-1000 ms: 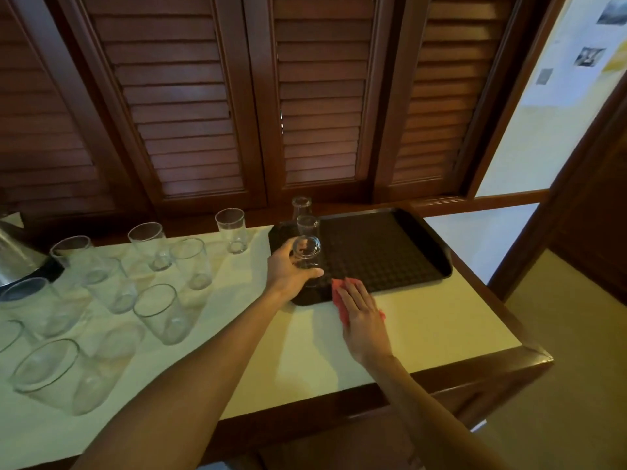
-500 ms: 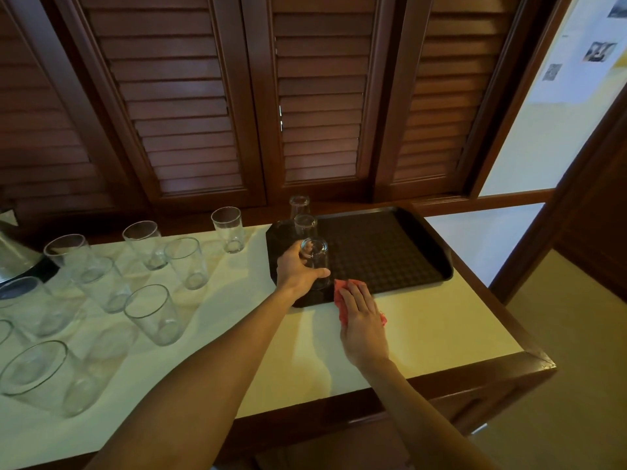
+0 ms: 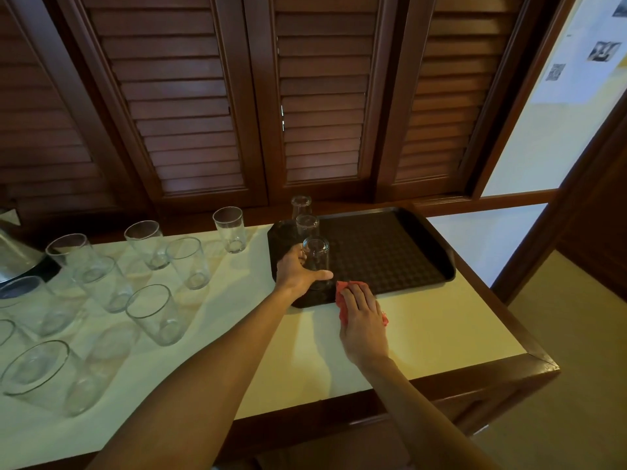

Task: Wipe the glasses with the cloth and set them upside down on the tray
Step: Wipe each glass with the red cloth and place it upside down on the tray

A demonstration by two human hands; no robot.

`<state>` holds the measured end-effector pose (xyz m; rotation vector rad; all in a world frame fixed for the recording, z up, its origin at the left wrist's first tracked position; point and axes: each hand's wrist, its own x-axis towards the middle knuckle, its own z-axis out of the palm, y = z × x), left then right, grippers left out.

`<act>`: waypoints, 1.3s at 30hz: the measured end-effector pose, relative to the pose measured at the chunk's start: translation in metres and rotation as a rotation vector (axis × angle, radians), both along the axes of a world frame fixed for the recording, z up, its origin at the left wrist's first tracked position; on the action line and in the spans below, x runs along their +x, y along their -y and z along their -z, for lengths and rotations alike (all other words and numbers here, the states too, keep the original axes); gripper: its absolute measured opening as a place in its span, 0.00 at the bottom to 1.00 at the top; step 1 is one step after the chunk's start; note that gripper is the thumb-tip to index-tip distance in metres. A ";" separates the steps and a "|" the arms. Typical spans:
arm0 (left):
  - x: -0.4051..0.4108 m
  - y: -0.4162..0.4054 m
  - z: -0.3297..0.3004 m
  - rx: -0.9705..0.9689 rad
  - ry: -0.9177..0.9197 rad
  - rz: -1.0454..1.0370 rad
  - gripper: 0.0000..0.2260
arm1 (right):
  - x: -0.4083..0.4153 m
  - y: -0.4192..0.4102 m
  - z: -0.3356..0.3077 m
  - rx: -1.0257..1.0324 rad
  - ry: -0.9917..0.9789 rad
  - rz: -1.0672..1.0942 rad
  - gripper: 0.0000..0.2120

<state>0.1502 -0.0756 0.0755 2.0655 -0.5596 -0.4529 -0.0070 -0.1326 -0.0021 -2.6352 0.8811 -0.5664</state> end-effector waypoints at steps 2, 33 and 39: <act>-0.002 -0.010 -0.003 0.016 -0.003 0.001 0.42 | -0.001 0.001 0.000 0.006 -0.001 -0.006 0.30; 0.047 -0.260 -0.031 0.140 0.062 -0.401 0.38 | 0.072 -0.148 -0.030 -0.005 0.299 -0.226 0.21; 0.043 -0.269 -0.045 -0.165 0.067 -0.433 0.29 | 0.081 -0.159 -0.071 0.599 0.637 -0.226 0.09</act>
